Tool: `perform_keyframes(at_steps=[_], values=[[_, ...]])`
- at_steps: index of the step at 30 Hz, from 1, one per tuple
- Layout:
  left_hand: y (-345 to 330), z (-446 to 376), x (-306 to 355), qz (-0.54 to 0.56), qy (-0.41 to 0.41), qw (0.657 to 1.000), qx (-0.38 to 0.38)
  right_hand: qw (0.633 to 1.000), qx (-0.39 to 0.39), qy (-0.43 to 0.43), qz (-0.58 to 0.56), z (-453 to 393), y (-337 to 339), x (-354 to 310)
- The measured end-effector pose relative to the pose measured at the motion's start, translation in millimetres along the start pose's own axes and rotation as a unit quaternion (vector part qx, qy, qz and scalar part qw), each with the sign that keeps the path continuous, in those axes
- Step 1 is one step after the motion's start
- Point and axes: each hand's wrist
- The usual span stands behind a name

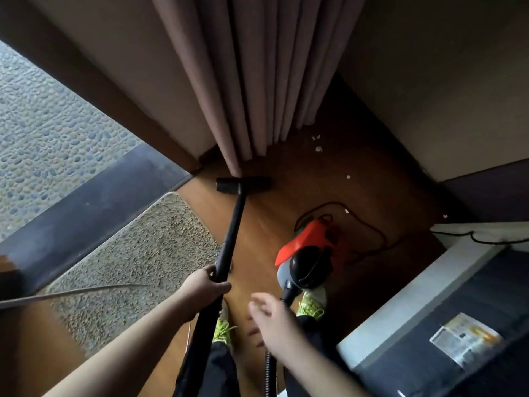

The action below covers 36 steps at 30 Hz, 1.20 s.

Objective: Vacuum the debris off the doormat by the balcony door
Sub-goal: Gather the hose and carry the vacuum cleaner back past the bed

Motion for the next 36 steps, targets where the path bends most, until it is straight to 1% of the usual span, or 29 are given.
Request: perform_keyframes(at_steps=[2,3,7,9,11,13,17,19,22,26,30,36], values=[[-8,-7,9,-0.004,0.005,1.000,-0.003,0.994,0.077,-0.042,-0.066,-44,50,21],[-12,-12,13,-0.012,0.005,1.000,-0.005,0.990,0.110,-0.056,-0.063,-66,73,30],[-28,-25,30,-0.069,-0.011,0.998,0.006,0.983,0.169,-0.061,0.046,-151,160,65],[-32,-29,39,-0.084,-0.016,0.996,0.015,0.973,0.188,-0.069,0.114,-188,186,86],[-34,-34,44,-0.070,-0.022,0.997,0.020,0.968,0.187,-0.065,0.155,-209,201,96],[-35,-39,46,-0.063,-0.026,0.997,0.026,0.962,0.176,-0.065,0.199,-216,205,93],[-41,-46,45,-0.086,-0.036,0.995,0.029,0.953,0.140,-0.089,0.255,-237,199,106],[-46,-50,42,-0.133,-0.043,0.990,0.030,0.949,0.120,-0.105,0.273,-250,191,117],[-53,-55,36,-0.194,-0.068,0.977,0.053,0.944,0.104,-0.135,0.283,-263,181,120],[-57,-58,26,-0.196,-0.080,0.975,0.063,0.938,0.091,-0.172,0.286,-278,174,121],[-58,-61,21,-0.196,-0.089,0.974,0.066,0.932,0.083,-0.187,0.299,-288,169,126],[-59,-61,26,-0.186,-0.094,0.976,0.067,0.927,0.111,-0.208,0.290,-293,166,131]])
Point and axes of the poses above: each hand's wrist, its own z-axis away from the middle knuckle, its own y-axis out of the back of the hand, x = y × z, and after that the axes turned 12 degrees about z, right-handed
